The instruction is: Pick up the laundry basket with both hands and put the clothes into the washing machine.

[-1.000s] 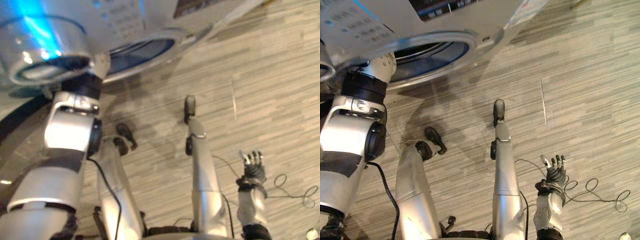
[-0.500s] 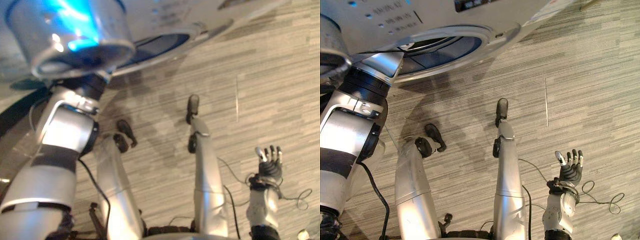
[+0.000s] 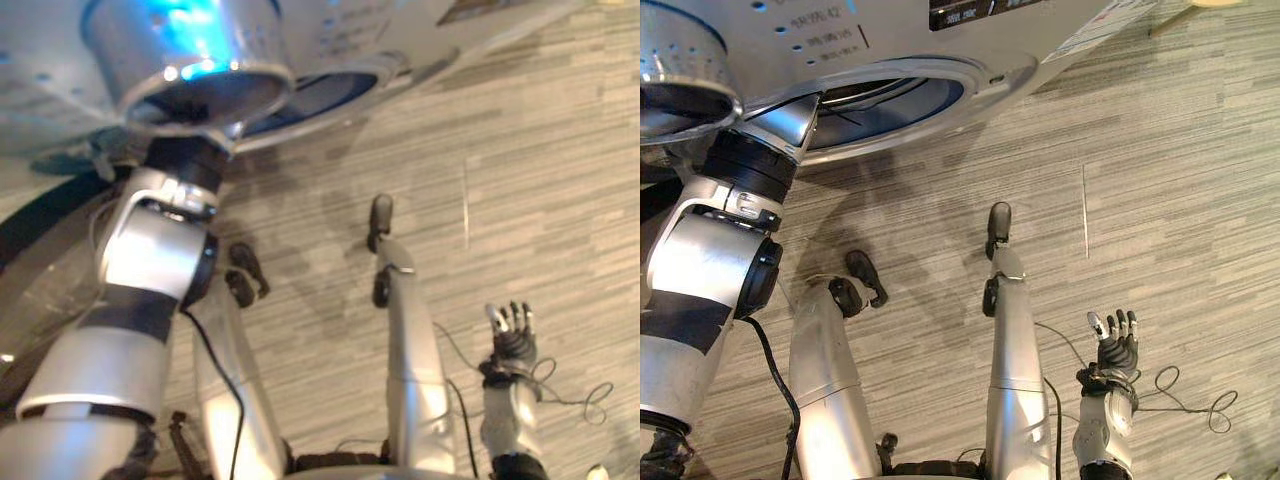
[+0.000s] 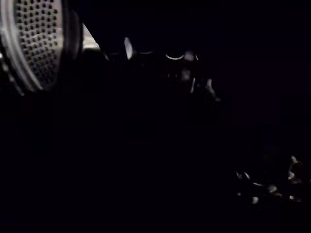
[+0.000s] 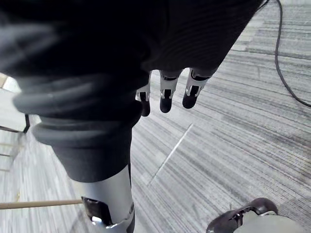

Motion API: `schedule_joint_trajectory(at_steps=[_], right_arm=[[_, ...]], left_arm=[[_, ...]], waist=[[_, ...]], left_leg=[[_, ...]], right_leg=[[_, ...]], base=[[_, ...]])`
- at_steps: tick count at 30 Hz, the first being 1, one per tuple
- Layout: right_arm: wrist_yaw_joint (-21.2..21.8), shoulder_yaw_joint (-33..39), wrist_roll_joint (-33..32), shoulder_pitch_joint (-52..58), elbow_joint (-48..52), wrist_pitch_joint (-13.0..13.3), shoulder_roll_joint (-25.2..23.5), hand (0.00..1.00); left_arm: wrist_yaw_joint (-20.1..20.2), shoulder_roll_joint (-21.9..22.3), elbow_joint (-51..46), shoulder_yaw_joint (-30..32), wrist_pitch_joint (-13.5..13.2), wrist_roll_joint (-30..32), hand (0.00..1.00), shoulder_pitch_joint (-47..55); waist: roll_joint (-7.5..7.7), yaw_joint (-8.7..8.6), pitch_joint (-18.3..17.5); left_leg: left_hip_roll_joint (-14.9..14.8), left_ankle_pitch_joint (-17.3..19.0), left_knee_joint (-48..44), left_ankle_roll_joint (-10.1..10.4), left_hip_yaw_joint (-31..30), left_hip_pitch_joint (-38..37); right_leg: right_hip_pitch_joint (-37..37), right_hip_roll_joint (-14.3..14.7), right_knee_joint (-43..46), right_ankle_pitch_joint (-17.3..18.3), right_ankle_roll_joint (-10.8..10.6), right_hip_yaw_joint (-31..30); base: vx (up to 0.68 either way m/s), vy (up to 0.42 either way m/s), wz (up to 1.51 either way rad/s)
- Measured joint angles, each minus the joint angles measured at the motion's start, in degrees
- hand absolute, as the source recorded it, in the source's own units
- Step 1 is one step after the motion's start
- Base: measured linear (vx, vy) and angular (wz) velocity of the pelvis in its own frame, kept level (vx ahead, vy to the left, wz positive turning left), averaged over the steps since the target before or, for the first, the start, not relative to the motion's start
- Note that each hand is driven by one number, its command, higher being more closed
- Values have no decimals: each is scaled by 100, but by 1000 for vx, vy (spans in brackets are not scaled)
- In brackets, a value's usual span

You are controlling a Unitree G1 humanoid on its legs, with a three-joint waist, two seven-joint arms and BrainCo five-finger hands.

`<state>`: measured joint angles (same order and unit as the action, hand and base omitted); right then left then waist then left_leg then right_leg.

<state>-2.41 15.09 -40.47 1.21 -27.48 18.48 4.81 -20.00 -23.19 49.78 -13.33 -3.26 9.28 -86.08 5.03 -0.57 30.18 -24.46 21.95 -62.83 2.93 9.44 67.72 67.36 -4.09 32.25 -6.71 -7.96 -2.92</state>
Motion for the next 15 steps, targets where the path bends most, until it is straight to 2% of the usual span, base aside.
schedule_joint_trajectory(at_steps=[6,7,13,15], right_arm=[[-4,-203,-17,31,-26,-110,-8,0],[-14,-219,-16,32,-18,-110,-8,0],[-136,-226,63,40,31,-136,-6,0],[-143,-227,87,37,50,-154,-7,0]], left_arm=[[150,4,480,901,30,-1269,0,118],[228,-18,481,1281,31,-1643,0,251],[332,-32,485,2286,35,-2459,0,1181],[364,96,475,2378,35,-2510,0,1536]], waist=[[7,-52,-6],[8,-66,-7],[37,-72,-34],[51,-61,-43]], left_leg=[[-72,-63,203,101,-9,-187],[-158,-73,241,120,-10,-237],[-266,-96,329,170,-14,-532],[-264,-108,409,191,-5,-715]], right_leg=[[-255,117,-341,-125,56,65],[-329,185,-441,-161,63,76],[-599,307,-454,-139,104,133],[-743,290,-468,-109,121,129]], base=[[2,6,-7],[11,1,-15],[33,16,-4],[26,18,12]])
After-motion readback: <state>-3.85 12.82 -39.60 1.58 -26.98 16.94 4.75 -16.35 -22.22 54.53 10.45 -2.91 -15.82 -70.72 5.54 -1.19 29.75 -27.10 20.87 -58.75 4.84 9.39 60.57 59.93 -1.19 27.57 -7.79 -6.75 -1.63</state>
